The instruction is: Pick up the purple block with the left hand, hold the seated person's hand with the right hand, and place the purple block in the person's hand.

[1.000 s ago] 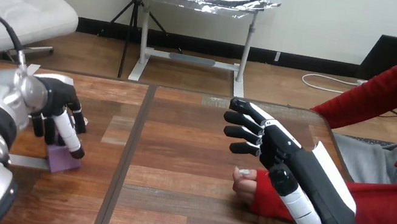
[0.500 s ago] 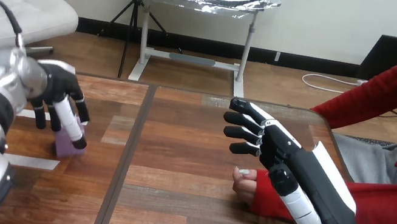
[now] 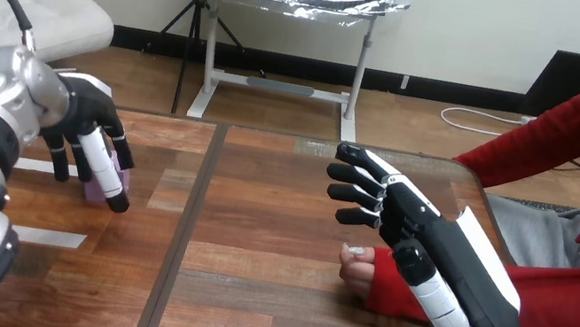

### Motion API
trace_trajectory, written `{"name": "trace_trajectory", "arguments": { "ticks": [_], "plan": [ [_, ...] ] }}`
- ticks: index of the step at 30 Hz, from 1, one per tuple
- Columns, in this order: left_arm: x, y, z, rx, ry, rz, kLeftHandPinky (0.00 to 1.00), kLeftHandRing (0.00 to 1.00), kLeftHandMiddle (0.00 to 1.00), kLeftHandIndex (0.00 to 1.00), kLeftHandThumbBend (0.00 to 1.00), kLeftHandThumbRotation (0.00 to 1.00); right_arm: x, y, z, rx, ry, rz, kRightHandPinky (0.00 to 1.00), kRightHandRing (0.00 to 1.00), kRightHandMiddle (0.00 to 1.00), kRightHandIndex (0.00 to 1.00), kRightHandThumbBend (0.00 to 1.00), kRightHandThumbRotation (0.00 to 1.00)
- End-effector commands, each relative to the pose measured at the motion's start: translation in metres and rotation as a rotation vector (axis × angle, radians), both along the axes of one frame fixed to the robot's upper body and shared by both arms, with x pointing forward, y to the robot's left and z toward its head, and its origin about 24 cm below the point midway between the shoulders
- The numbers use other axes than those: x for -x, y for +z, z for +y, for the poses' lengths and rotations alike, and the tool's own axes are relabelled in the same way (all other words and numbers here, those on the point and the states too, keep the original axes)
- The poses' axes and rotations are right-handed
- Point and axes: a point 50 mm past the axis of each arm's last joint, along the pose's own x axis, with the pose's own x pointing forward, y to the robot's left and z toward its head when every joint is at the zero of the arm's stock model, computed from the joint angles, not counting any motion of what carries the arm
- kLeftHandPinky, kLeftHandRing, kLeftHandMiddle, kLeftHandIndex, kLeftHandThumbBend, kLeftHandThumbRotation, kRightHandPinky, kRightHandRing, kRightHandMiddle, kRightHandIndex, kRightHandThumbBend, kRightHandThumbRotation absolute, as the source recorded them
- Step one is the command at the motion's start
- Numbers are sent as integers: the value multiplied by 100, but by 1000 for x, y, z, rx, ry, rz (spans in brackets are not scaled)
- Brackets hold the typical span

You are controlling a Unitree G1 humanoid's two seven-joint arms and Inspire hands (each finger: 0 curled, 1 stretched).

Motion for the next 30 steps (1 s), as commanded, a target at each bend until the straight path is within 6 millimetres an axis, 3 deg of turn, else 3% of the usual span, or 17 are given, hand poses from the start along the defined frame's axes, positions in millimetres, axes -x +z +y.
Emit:
{"name": "trace_trajectory", "arguments": {
  "ticks": [1,11,30],
  "plan": [
    [-13,49,-4,0,-33,-122,60,72,77,74,86,3,-9,16,-2,0,3,-78,79,85,88,91,100,100],
    [-13,56,-4,6,-39,-120,53,67,72,70,86,2,-9,16,-2,9,-1,-76,79,85,88,91,100,100],
    [-13,68,-4,33,-57,-134,55,69,73,69,83,0,-10,16,-2,6,-4,-74,79,85,87,91,100,100]
  ]
}}
